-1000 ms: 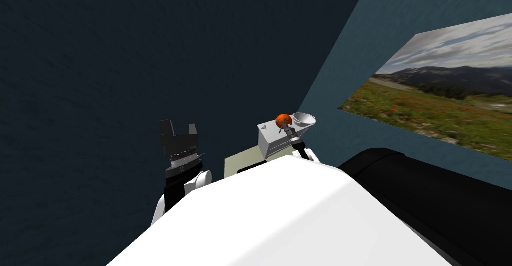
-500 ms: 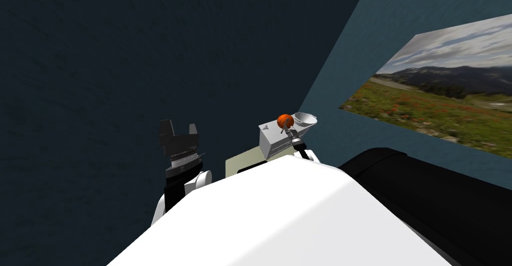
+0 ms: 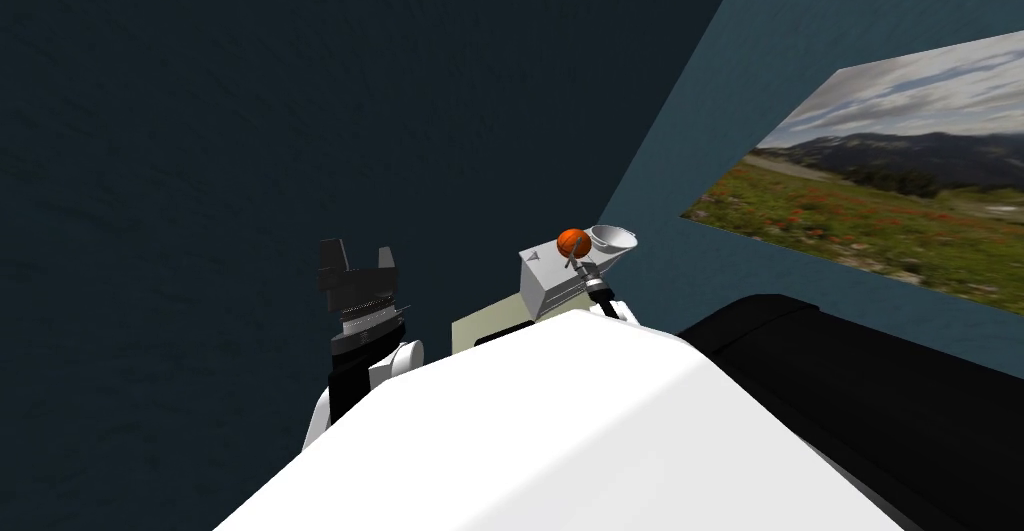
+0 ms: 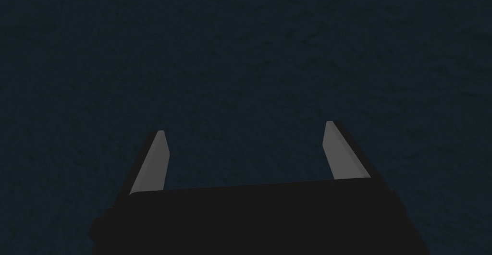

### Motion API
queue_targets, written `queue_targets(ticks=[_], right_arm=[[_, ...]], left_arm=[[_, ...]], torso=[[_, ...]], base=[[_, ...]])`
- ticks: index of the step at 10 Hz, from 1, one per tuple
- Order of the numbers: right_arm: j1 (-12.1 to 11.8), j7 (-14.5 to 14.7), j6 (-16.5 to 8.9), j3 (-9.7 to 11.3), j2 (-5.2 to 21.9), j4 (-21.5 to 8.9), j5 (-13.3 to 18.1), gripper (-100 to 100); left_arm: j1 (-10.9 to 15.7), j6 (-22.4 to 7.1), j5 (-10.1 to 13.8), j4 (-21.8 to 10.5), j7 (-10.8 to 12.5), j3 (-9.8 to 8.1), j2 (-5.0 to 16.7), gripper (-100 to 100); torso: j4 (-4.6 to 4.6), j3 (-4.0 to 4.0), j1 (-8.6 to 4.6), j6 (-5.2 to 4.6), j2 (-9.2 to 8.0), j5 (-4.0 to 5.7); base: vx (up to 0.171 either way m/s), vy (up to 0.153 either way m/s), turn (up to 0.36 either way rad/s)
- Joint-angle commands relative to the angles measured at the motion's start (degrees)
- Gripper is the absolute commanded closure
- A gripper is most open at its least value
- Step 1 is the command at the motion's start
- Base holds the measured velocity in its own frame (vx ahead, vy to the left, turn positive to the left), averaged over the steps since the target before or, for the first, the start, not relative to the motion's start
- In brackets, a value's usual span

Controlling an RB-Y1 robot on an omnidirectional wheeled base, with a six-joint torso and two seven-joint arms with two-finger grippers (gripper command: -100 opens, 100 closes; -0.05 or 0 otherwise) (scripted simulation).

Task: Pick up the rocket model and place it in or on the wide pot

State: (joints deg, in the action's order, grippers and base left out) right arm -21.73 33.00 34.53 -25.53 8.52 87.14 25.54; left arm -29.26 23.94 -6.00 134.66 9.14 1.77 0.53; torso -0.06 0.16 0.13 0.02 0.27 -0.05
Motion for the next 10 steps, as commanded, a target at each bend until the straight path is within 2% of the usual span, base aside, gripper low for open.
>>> queue_targets(ticks=[1,2,3,10], right_arm=[[0.7,1.7,0.1,-1.2,0.1,-2.4,0.7,-100],[1.5,3.1,0.3,-2.2,0.2,-4.4,1.3,-100],[1.5,3.1,0.3,-2.2,0.2,-4.4,1.3,-100],[6.5,11.8,2.2,-8.1,1.0,-16.7,4.1,-100]], left_arm=[[0.0,0.0,0.0,0.0,0.0,0.00,0.0,0],[0.0,0.0,0.0,0.0,0.0,0.00,0.0,0],[0.0,0.0,0.0,0.0,0.0,0.00,0.0,0],[0.0,0.0,0.0,0.0,0.0,0.00,0.0,0]], torso=[[0.00,0.00,0.00,0.00,0.00,0.00],[0.00,-0.01,-0.01,0.00,-0.01,0.00],[0.00,0.01,-0.03,-0.01,0.02,0.00],[-0.03,0.09,-0.12,0.00,0.15,0.02]], base=[[0.054,0.044,-0.024],[0.070,0.036,-0.041],[0.051,0.024,-0.023],[0.082,0.022,-0.035]])
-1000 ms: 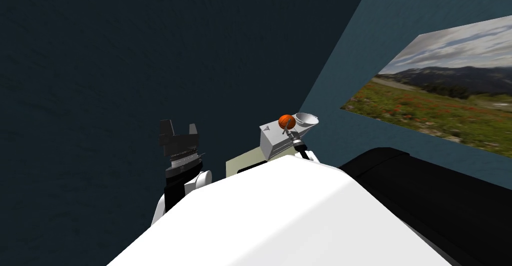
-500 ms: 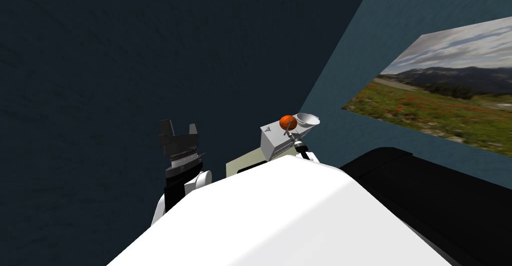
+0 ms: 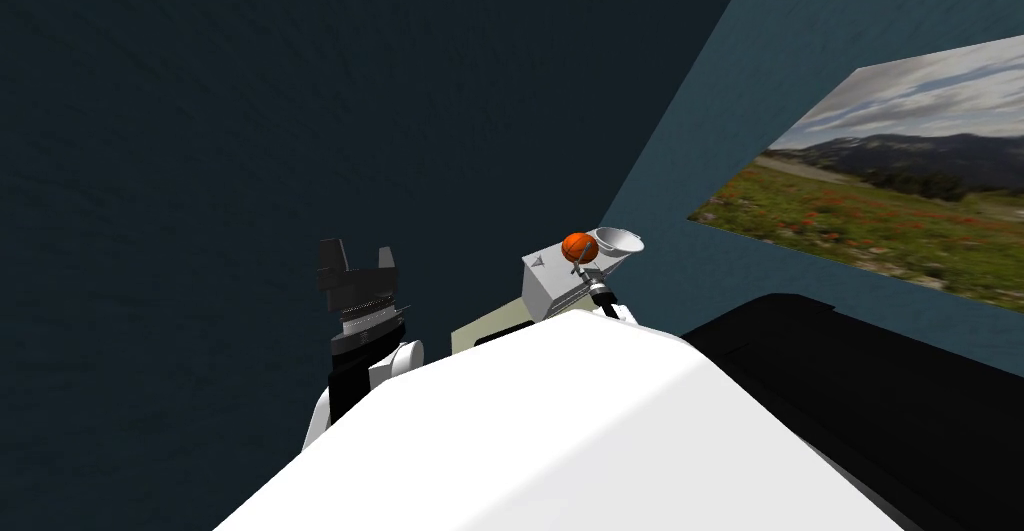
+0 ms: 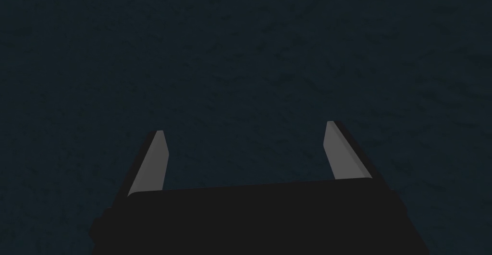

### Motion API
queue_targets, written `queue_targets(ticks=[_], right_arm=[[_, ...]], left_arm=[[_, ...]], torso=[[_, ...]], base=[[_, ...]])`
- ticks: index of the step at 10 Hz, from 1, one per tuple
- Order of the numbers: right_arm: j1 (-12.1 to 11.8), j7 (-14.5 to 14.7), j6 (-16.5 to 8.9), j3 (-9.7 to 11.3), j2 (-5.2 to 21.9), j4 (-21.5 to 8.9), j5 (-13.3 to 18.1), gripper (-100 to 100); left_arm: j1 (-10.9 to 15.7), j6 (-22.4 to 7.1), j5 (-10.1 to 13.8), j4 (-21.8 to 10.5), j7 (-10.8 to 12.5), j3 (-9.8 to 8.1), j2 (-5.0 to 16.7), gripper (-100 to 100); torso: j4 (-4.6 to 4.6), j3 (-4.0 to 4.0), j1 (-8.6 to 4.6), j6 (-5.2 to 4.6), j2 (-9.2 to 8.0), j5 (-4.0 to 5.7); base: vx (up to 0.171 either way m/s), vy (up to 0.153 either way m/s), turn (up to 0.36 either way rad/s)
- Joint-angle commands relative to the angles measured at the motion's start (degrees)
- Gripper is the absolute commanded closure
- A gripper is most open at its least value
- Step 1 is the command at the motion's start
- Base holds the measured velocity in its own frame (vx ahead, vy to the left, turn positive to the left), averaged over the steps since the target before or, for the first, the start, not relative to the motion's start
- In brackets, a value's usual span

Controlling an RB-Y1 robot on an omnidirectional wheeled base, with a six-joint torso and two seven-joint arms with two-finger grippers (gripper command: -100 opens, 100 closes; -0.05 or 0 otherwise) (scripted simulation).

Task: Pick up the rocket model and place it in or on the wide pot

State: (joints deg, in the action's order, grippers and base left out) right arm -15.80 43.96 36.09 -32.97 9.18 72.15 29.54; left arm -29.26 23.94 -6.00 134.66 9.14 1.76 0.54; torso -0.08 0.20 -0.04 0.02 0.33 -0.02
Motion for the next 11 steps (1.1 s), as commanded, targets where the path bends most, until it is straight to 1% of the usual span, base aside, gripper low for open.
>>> queue_targets(ticks=[1,5,6,7,8,11], right_arm=[[0.6,0.8,0.6,-0.7,0.3,-1.7,0.1,-100],[2.8,4.3,1.4,-3.1,0.8,-6.7,1.0,-100],[2.4,3.5,1.3,-2.7,0.9,-5.9,0.8,-100],[2.5,3.8,1.3,-2.7,0.9,-6.1,0.8,0],[4.1,4.2,-0.1,-3.0,1.0,-6.4,0.9,-100],[6.5,5.0,-2.2,-3.3,1.1,-7.0,0.9,-100]], left_arm=[[0.0,0.0,0.0,0.0,0.0,0.00,0.0,0],[0.0,0.0,0.0,0.0,0.0,0.00,0.0,0],[0.0,0.0,0.0,0.0,0.0,0.00,0.0,0],[0.0,0.0,0.0,0.0,0.0,0.00,0.0,0],[0.0,0.0,0.0,0.0,0.0,0.00,0.0,0],[0.0,0.0,0.0,0.0,0.0,0.00,0.0,0]], torso=[[0.00,0.00,0.00,0.00,0.00,0.00],[0.02,-0.05,0.01,0.00,-0.08,0.00],[0.01,-0.03,0.00,0.00,-0.05,0.00],[0.03,-0.08,0.00,0.00,-0.15,0.00],[0.05,-0.14,-0.01,0.00,-0.25,0.00],[0.09,-0.24,-0.15,0.00,-0.42,0.03]], base=[[0.044,0.000,-0.009],[0.056,0.007,-0.023],[0.032,0.003,-0.005],[0.006,0.000,0.002],[-0.018,-0.017,0.074],[-0.036,-0.036,0.064]])
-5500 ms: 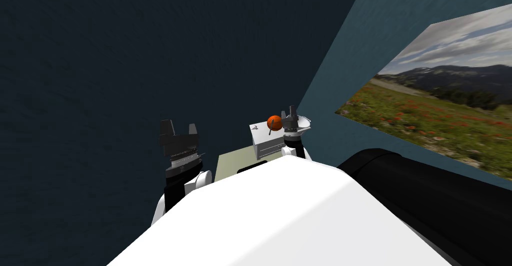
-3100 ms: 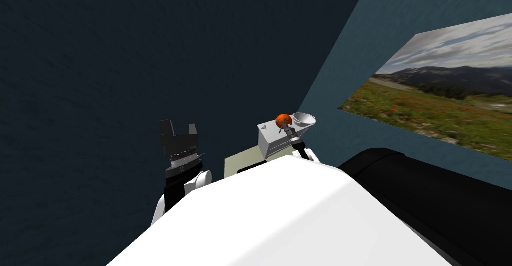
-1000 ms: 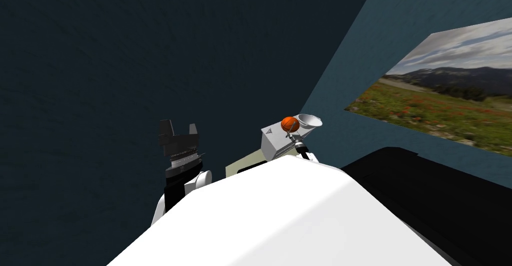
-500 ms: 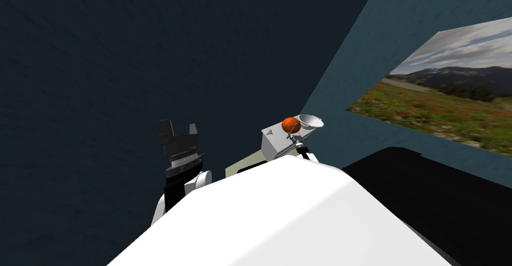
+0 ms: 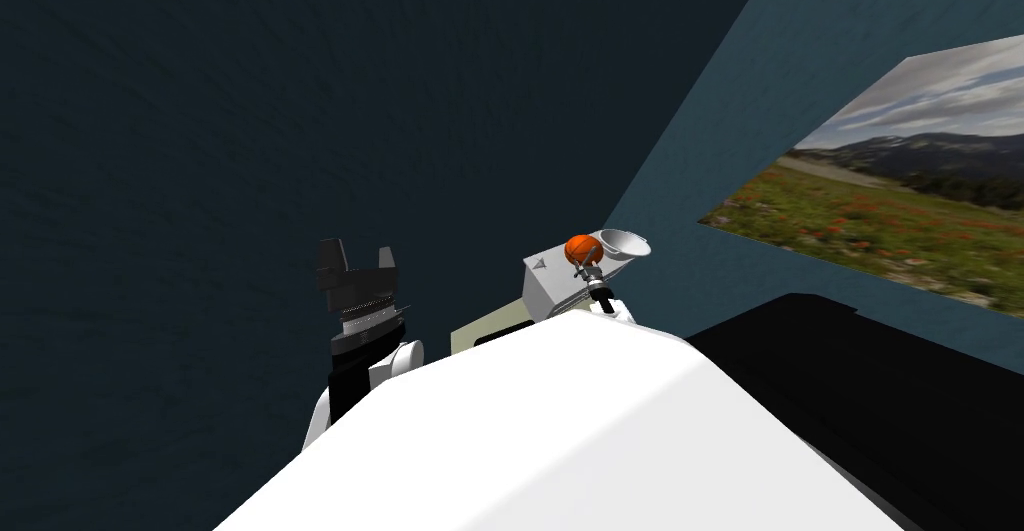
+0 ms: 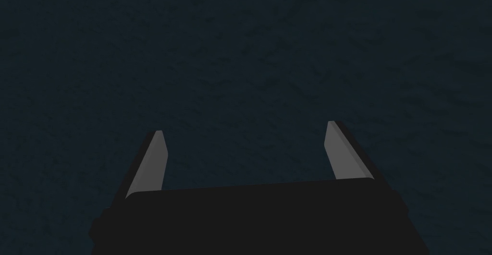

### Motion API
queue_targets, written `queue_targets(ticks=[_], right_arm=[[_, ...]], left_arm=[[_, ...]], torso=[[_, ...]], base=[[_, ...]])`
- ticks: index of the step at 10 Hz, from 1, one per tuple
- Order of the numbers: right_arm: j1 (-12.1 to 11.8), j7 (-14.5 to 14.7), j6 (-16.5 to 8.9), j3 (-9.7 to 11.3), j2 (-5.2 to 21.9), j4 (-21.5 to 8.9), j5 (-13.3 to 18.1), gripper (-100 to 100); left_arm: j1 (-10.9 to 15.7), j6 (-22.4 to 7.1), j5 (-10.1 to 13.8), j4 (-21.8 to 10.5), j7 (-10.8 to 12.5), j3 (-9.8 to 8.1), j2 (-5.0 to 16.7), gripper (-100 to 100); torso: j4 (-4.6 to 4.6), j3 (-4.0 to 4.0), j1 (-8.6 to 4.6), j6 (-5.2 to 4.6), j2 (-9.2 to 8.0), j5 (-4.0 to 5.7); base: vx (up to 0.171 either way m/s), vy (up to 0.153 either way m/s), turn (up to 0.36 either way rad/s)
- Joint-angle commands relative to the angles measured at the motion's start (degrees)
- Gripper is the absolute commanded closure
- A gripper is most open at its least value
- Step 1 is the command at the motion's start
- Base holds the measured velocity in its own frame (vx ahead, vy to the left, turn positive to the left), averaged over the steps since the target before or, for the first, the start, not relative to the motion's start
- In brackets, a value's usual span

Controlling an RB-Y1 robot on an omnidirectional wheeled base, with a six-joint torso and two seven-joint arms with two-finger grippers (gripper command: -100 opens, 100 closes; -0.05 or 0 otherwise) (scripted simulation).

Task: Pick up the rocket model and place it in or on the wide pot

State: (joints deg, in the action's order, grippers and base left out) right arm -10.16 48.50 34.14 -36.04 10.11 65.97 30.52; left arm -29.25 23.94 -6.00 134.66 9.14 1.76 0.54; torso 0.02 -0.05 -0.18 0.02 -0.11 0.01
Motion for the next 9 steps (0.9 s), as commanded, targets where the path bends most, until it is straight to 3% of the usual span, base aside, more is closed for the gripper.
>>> queue_targets(ticks=[1,2,6,7,8,9], right_arm=[[0.0,0.0,0.0,0.0,0.0,0.0,0.0,-100],[0.1,0.1,-0.2,0.0,0.0,0.0,0.0,100],[0.1,0.1,-0.1,0.0,0.0,0.0,0.0,100],[0.1,0.1,-0.1,0.0,0.0,0.0,0.0,0],[-1.1,-0.2,1.5,0.1,0.0,-0.3,-0.1,100],[-1.9,-0.4,2.2,0.2,0.0,-0.2,-0.1,100]], left_arm=[[0.0,0.0,0.0,0.0,0.0,0.00,0.0,0],[0.0,0.0,0.0,0.0,0.0,0.00,0.0,0],[0.0,0.0,0.0,0.0,0.0,0.00,0.0,0],[0.0,0.0,0.0,0.0,0.0,0.00,0.0,0],[0.0,0.0,0.0,0.0,0.0,0.00,0.0,0],[0.0,0.0,0.0,0.0,0.0,0.00,0.0,0]], torso=[[0.00,0.00,0.00,0.00,0.00,0.00],[-0.01,0.02,0.06,-0.02,0.04,-0.01],[-0.02,0.06,0.11,-0.01,0.11,-0.01],[-0.02,0.06,0.12,-0.01,0.12,-0.01],[-0.02,0.06,0.12,-0.01,0.12,-0.01],[-0.08,0.11,0.17,-0.10,0.16,0.02]], base=[[-0.018,-0.016,0.013],[0.000,0.000,0.000],[0.000,0.000,0.000],[0.000,0.000,0.000],[0.036,0.018,-0.080],[0.054,0.044,-0.091]])
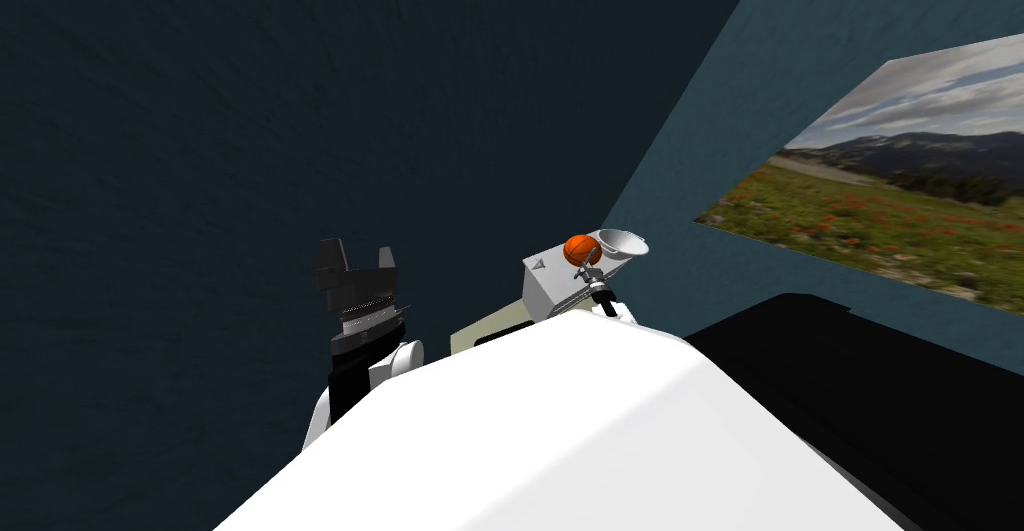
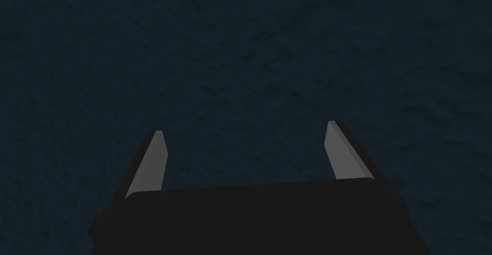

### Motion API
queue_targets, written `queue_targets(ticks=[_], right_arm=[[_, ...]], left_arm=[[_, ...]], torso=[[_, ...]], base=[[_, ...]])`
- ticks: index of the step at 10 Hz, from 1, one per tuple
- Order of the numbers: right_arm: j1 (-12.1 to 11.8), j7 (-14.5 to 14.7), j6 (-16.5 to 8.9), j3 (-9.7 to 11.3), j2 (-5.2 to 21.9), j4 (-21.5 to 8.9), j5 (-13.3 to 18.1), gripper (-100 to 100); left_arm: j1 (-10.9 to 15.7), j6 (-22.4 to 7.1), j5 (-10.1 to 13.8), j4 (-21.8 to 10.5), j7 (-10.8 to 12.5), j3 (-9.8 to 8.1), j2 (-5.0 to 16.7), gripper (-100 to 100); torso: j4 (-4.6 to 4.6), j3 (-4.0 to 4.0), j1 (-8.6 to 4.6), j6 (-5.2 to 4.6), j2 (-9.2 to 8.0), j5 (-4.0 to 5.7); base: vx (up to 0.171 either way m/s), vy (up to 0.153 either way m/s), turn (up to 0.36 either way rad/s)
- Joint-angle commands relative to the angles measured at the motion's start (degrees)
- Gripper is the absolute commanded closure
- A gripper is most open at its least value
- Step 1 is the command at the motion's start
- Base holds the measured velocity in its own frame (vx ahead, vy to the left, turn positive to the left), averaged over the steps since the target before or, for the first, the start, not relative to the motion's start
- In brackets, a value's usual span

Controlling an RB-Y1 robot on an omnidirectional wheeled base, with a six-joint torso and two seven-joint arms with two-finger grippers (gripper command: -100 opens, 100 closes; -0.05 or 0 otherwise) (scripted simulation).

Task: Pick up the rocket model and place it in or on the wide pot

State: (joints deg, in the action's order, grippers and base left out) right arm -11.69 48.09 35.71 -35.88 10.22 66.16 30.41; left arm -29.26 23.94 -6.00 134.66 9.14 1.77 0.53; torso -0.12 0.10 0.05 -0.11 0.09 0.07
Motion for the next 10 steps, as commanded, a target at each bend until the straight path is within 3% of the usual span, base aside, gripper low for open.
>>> queue_targets(ticks=[1,2,3,4,10], right_arm=[[-1.6,-0.4,1.7,0.2,-0.2,-0.1,0.0,100],[-1.5,-0.5,0.8,0.3,-0.3,1.0,0.0,100],[-1.7,-0.6,0.9,0.3,-0.4,1.1,0.0,0],[-1.2,-0.4,-1.2,0.4,0.6,0.4,0.5,100],[0.8,-1.1,-7.3,0.7,4.1,-1.3,1.5,100]], left_arm=[[0.0,0.0,0.0,0.0,0.0,0.00,0.0,0],[0.0,0.0,0.0,0.0,0.0,0.00,0.0,0],[0.0,0.0,0.0,0.0,0.0,0.00,0.0,0],[0.0,0.0,0.0,0.0,0.0,0.00,0.0,0],[0.0,0.0,0.0,0.0,0.0,-0.01,0.0,0]], torso=[[0.00,0.00,0.00,0.00,0.00,0.00],[-0.05,0.01,0.02,-0.03,-0.02,0.06],[-0.03,-0.01,-0.08,0.03,-0.06,0.07],[-0.02,-0.03,-0.15,0.02,-0.10,0.09],[-0.28,-0.18,-1.04,-0.33,-0.68,0.59]], base=[[0.051,0.045,-0.081],[0.019,0.021,-0.026],[0.000,0.000,0.000],[-0.133,-0.002,0.106],[-0.155,-0.057,0.085]])
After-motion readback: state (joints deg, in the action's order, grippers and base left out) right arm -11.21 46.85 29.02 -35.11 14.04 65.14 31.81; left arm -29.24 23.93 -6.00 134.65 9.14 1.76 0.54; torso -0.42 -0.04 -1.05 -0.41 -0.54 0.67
